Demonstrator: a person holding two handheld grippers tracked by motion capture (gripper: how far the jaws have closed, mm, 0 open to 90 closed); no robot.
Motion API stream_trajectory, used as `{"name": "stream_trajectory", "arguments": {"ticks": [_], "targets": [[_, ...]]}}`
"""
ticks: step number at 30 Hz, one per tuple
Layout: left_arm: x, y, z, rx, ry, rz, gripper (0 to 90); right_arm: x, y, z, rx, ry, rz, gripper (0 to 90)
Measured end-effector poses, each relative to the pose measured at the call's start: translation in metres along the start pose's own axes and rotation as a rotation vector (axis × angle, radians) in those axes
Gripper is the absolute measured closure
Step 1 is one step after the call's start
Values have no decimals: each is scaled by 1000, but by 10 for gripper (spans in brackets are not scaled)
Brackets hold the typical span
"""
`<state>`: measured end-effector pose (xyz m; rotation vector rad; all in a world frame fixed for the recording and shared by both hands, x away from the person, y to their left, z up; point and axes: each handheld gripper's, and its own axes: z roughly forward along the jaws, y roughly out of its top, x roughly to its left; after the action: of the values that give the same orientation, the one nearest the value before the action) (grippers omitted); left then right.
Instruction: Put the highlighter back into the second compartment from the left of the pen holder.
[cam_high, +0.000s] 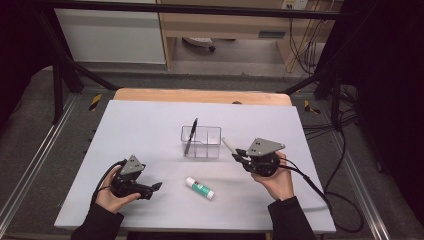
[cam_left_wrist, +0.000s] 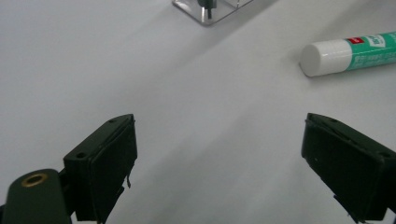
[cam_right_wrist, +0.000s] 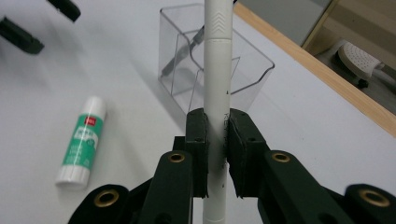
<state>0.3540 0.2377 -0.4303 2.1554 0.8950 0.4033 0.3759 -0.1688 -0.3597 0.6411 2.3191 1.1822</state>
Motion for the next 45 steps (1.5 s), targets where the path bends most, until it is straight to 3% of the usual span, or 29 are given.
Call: {"name": "stream_trajectory", "arguments": {"ticks": [8, 23, 36, 45], "targets": [[8, -13, -6, -9, 15, -26, 104, -6, 14, 2, -98, 1, 114, 790], [17, -25, -14, -24, 31, -63, 104, -13, 53, 18, -268, -14, 262, 790], [22, -27, -16, -30, 33, -84, 104, -15, 83, 57, -336, 12, 305, 790], [22, -29, -14, -21, 30, -82, 104, -21, 91, 82, -371, -9, 333, 790]]}}
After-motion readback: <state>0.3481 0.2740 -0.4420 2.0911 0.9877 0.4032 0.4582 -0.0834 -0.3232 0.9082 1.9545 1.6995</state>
